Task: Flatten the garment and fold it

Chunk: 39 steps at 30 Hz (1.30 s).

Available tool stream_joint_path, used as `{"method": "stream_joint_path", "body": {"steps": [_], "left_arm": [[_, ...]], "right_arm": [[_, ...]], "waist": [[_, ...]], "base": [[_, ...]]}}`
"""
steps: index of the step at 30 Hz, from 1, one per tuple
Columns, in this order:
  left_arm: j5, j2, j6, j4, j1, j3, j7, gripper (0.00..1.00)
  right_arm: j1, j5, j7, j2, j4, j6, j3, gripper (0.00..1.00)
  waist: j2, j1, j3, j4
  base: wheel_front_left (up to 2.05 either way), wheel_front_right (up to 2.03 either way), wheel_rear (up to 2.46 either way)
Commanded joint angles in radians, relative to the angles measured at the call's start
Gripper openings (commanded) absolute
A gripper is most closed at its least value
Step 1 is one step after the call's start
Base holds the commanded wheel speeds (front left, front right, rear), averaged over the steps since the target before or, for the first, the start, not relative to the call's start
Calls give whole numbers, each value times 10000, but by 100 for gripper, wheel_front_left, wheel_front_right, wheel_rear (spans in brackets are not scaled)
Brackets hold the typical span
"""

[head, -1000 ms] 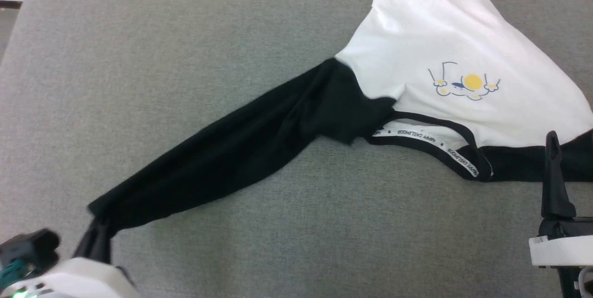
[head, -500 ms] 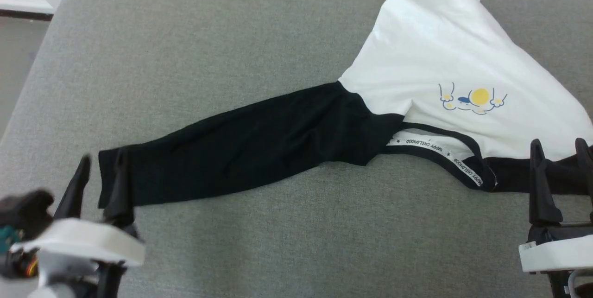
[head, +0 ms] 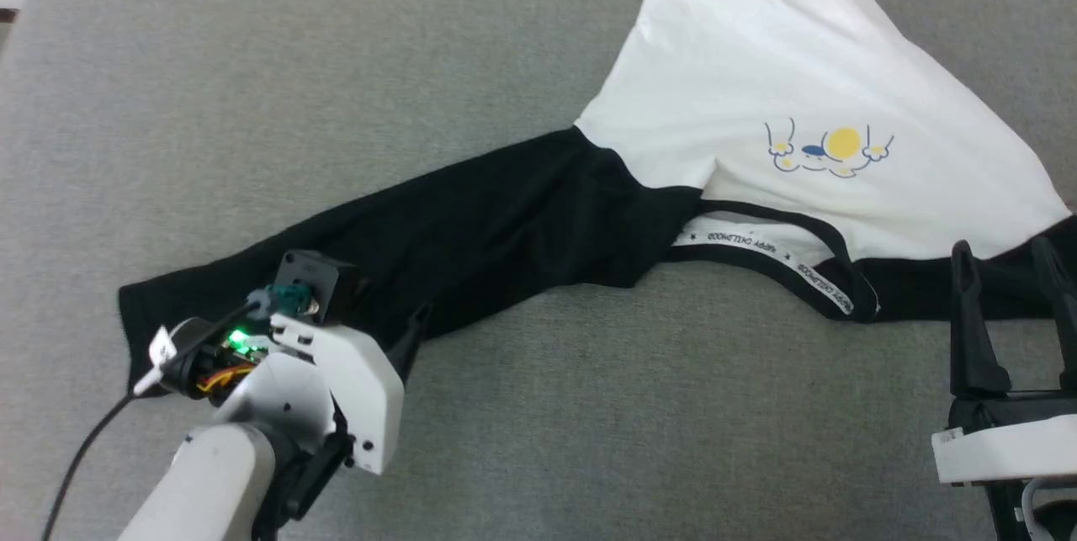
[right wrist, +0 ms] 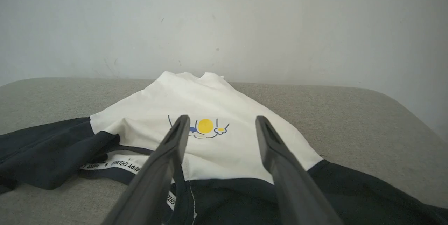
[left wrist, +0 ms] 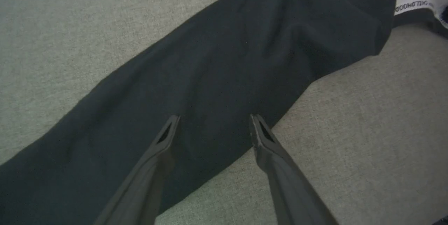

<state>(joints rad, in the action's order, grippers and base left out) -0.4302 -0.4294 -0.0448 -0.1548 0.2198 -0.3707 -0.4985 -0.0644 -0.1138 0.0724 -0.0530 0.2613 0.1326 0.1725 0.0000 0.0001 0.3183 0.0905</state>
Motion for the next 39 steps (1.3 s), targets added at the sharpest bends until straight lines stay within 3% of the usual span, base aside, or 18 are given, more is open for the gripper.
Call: {"method": "stream_joint_path", "body": {"steps": [1,9,10,11,16,21,25,32,35,39], "left_arm": [[156,-107,55,256,265,-96,-152,100],[272,86,343,1795,773,-693,-604,100],[306,95,385,1928,831,-743,-563,29],[323,123,418,2032,888,-773,-486,0],[129,485,532,2128,1038,-742,243,0],[-610,907,377,1208,804,-84,1224,0],[-918,601,-48,21,244,732,1512,0],[-1429,-281,-1238,-1437,-1837,2877,1628,0],[-1581,-488,-1314,-1407,-2639,3420,1838,0],[-1773,-247,-1067,-906,-2799,3232,2133,0]], "right_arm": [[145,25,53,23,7,-19,13,100],[338,-35,74,-18,74,-19,139,100],[353,-40,77,-21,79,-19,144,100],[369,-41,72,-21,83,-19,150,100],[443,-22,43,-21,90,-19,215,100],[408,1,17,-18,75,-19,205,100],[345,-7,-7,-10,35,-19,120,100],[283,-33,-49,3,94,-19,135,100],[225,-40,-90,5,109,-19,235,100],[251,-32,-145,-19,136,-19,264,100]], "waist": [[0,-1,320,-300],[0,-1,854,-620],[0,-1,883,-626],[0,-1,907,-625],[0,-1,854,-449],[0,-1,529,-134],[0,-1,318,58],[0,-1,320,92],[0,-1,393,86],[0,-1,467,88]], "base": [[0,0,0],[0,0,0],[0,0,0],[0,0,0],[0,0,0],[0,0,0],[0,0,0],[0,0,0],[0,0,0],[0,0,0]]}}
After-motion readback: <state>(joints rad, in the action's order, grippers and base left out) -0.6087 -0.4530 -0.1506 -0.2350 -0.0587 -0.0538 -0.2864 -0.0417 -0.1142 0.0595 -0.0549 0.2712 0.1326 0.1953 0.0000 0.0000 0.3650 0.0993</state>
